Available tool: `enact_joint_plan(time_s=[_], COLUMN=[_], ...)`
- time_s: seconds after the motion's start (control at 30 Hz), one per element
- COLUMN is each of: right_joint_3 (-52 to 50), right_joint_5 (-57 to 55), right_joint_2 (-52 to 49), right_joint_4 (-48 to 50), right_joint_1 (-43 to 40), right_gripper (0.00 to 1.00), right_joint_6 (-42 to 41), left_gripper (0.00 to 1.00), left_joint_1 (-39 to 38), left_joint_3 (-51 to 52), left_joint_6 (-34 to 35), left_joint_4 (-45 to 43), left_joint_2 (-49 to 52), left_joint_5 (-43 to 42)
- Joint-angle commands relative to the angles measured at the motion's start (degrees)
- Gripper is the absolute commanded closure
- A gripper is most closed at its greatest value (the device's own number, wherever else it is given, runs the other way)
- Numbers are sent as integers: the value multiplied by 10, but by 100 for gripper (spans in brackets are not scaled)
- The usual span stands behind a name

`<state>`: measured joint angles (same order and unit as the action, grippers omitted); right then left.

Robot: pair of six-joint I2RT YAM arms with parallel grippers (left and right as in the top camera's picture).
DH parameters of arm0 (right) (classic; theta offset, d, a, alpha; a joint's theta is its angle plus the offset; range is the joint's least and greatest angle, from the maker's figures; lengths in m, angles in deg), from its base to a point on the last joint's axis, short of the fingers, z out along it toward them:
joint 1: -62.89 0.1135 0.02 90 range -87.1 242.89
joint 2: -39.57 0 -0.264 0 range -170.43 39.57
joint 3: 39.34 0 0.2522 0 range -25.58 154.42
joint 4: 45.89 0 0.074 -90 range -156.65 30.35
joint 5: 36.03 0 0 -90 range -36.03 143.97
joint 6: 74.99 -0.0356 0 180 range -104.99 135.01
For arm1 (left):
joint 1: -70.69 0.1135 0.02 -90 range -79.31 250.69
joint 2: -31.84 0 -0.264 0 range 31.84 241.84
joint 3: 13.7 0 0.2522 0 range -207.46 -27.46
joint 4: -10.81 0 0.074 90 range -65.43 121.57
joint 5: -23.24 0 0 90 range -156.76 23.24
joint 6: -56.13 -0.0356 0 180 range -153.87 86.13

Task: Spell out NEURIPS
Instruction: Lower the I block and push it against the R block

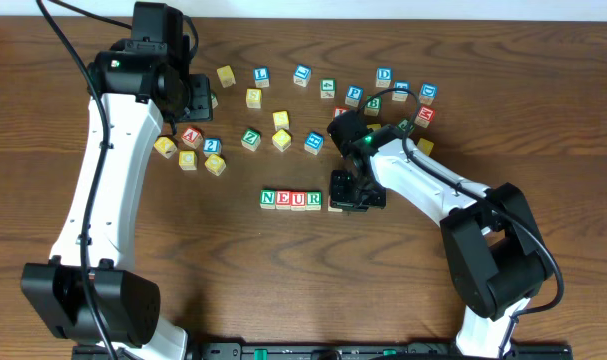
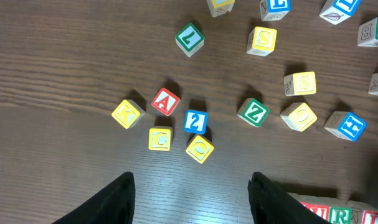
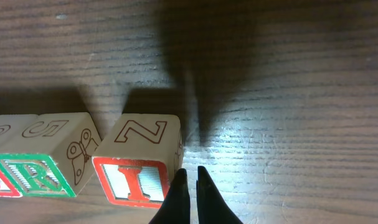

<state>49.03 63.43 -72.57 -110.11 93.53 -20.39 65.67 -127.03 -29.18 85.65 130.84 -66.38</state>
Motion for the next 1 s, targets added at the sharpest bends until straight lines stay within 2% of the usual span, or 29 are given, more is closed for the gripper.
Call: enact_joint_plan(time_s=[0.0, 0.97], right_joint_3=[-5, -5], right_joint_5=[4, 4], right_joint_2=[-5, -5], right_joint_4=[6, 39], right_joint_1=[4, 17], right_gripper=[99, 99], right_joint_6=[-9, -12], left_gripper=[42, 42], left_joint_1=[2, 2], left_joint_3=[-7, -7], left_joint_6=[1, 2], left_joint_4=[1, 1], left_joint_2=[0, 0], left_joint_5=[7, 7])
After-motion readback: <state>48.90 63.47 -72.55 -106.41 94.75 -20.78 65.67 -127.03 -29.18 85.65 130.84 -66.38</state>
